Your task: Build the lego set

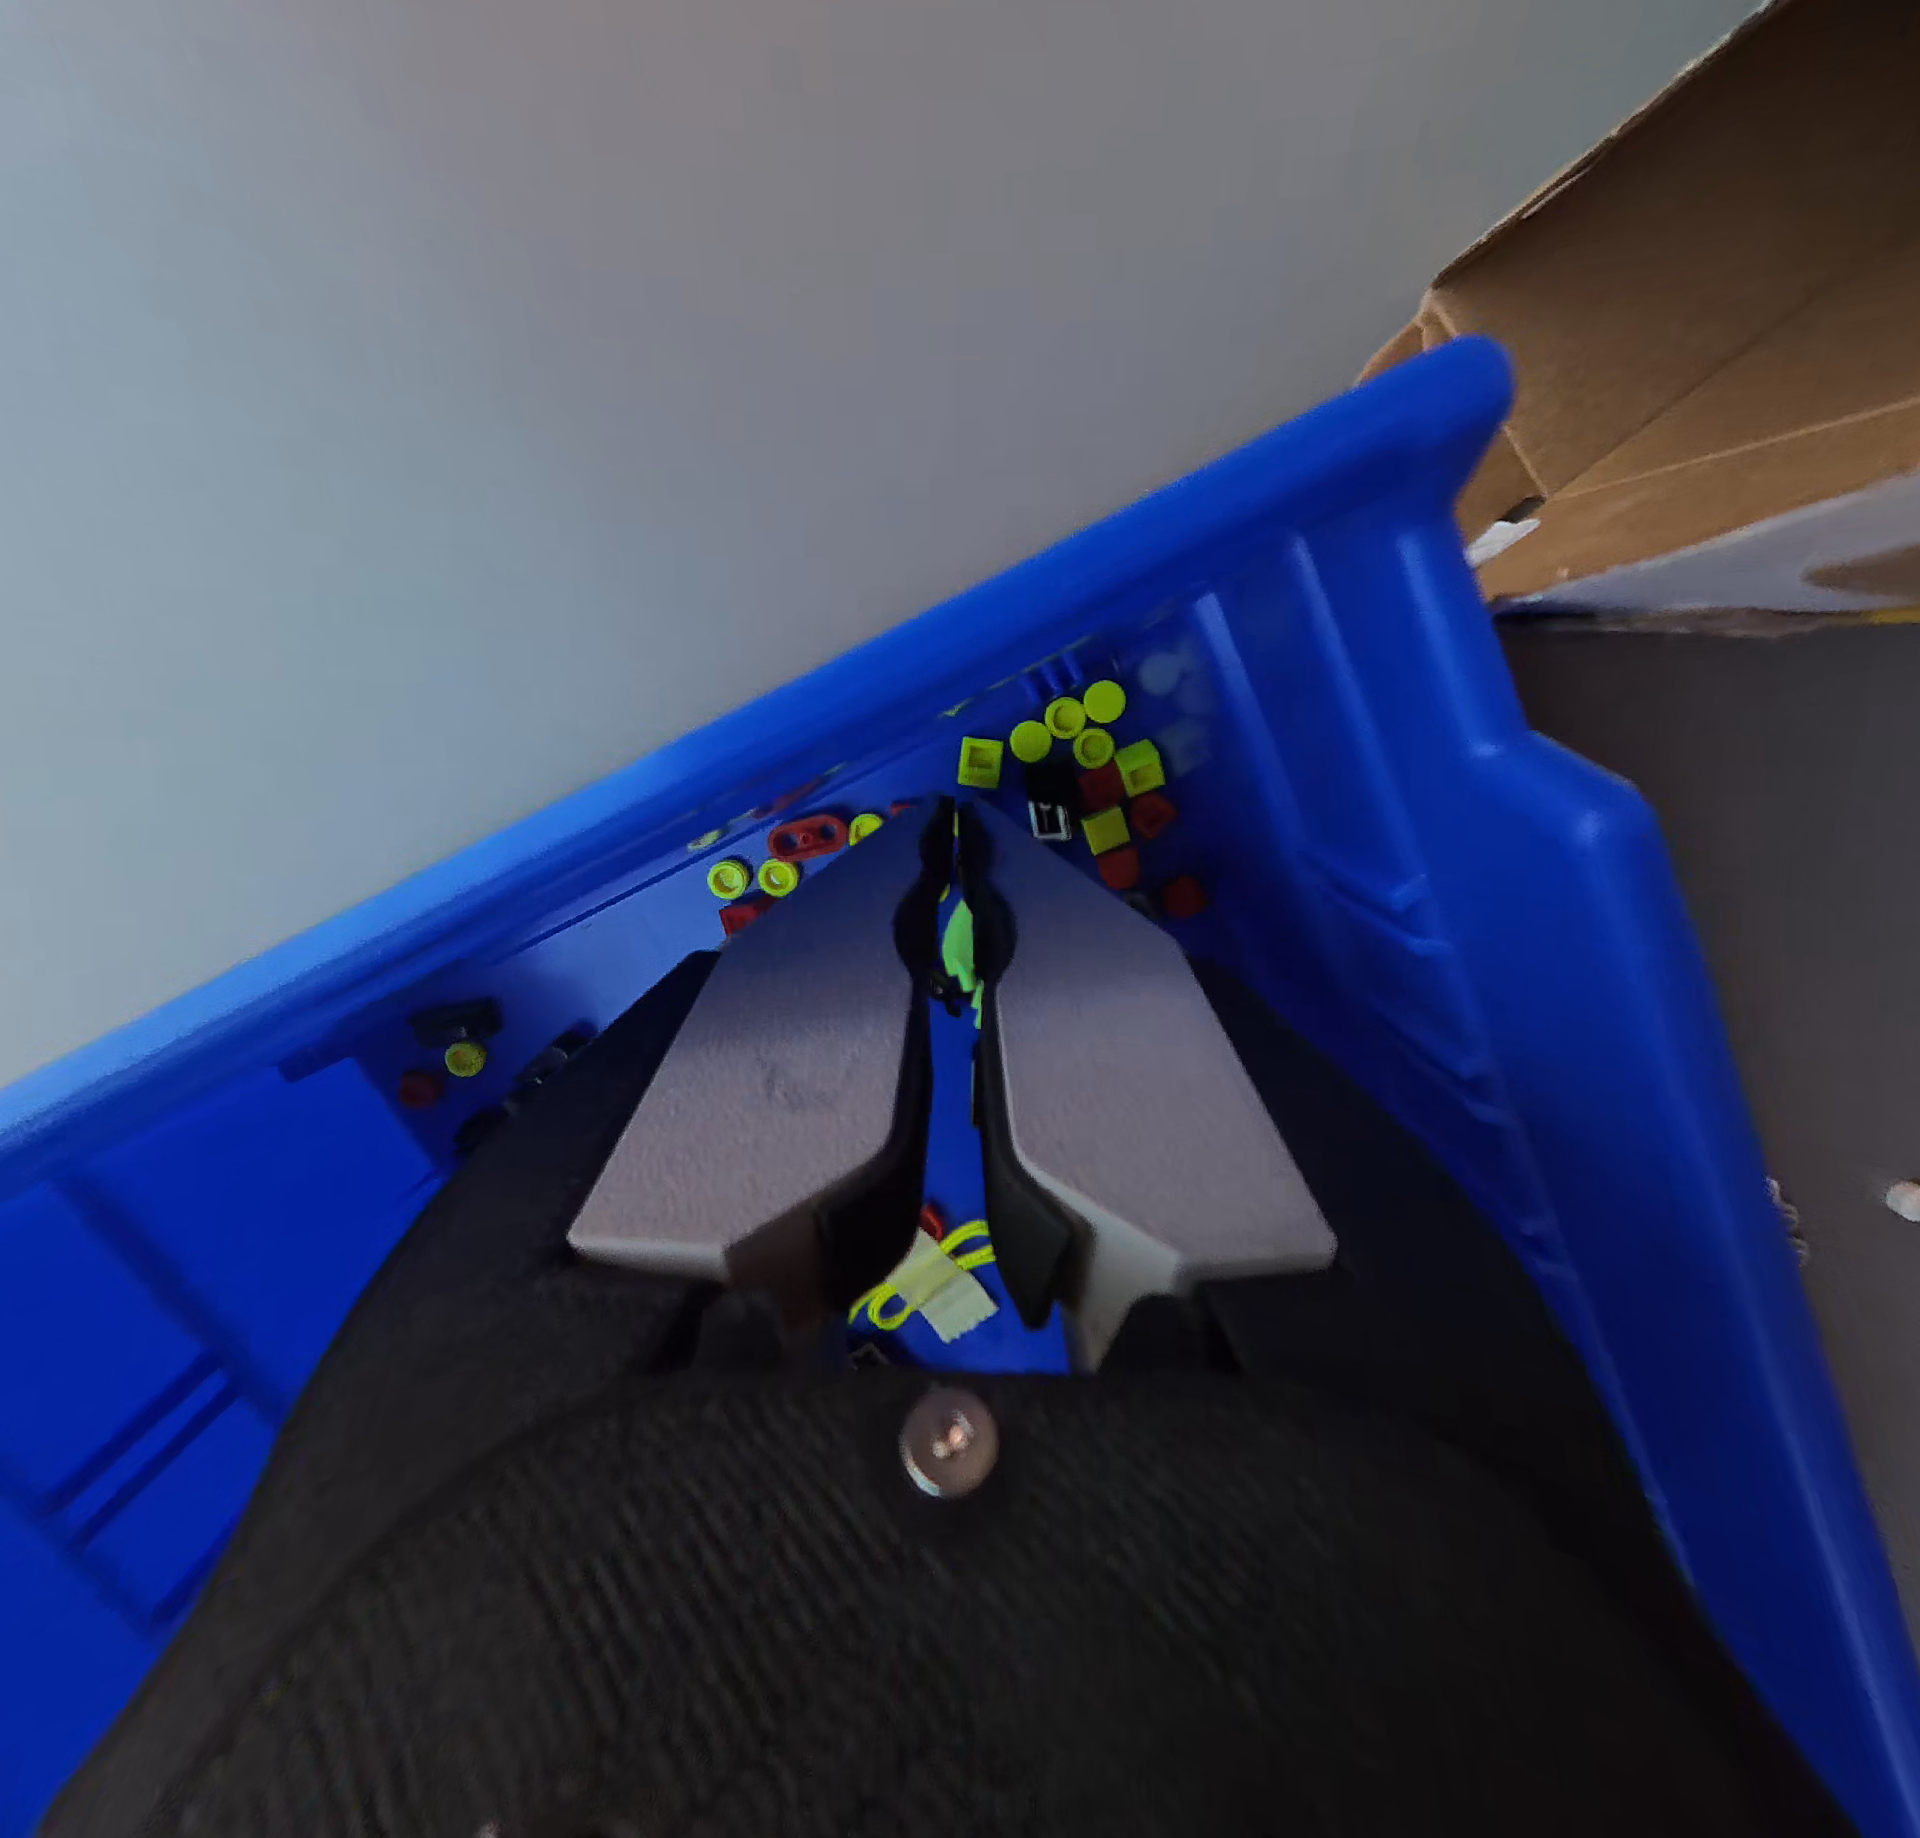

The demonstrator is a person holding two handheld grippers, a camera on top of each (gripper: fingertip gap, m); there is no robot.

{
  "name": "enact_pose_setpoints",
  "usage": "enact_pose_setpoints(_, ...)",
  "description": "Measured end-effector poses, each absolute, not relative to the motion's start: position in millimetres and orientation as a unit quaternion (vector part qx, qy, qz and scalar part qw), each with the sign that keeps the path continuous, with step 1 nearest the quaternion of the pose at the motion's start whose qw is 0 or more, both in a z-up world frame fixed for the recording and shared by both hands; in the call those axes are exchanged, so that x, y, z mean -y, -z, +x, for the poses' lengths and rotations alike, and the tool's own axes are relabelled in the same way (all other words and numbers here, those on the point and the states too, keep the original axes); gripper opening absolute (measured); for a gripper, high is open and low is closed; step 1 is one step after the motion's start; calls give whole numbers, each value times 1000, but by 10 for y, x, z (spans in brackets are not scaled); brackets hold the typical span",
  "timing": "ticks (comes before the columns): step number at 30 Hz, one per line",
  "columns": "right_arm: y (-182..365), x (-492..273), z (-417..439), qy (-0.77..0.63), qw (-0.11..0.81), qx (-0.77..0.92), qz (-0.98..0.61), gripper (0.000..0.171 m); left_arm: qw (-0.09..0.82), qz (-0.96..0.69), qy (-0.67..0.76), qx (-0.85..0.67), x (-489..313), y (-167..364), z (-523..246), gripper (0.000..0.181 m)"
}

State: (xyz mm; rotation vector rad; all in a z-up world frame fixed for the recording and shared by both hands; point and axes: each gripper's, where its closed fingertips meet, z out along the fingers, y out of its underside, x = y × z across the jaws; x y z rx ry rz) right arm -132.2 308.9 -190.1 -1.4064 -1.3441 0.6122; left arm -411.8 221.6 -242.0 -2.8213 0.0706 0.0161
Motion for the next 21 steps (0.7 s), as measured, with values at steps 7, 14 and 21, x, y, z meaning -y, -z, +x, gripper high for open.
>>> enact_pose_setpoints(7,1902,-3082,-1324,-255,524,563,-586,10,169,-985,-12,-13,-2299,2440,-4088,5)
enact_pose_setpoints(14,1902,-3081,-1326,-256,523,563,-586,10,167,-986,-9,-15,-2298,2457,-4078,7)
enact_pose_setpoints(21,1903,-3081,-1328,-256,523,564,-586,10,157,-987,-11,-27,-2269,2490,-4065,9)
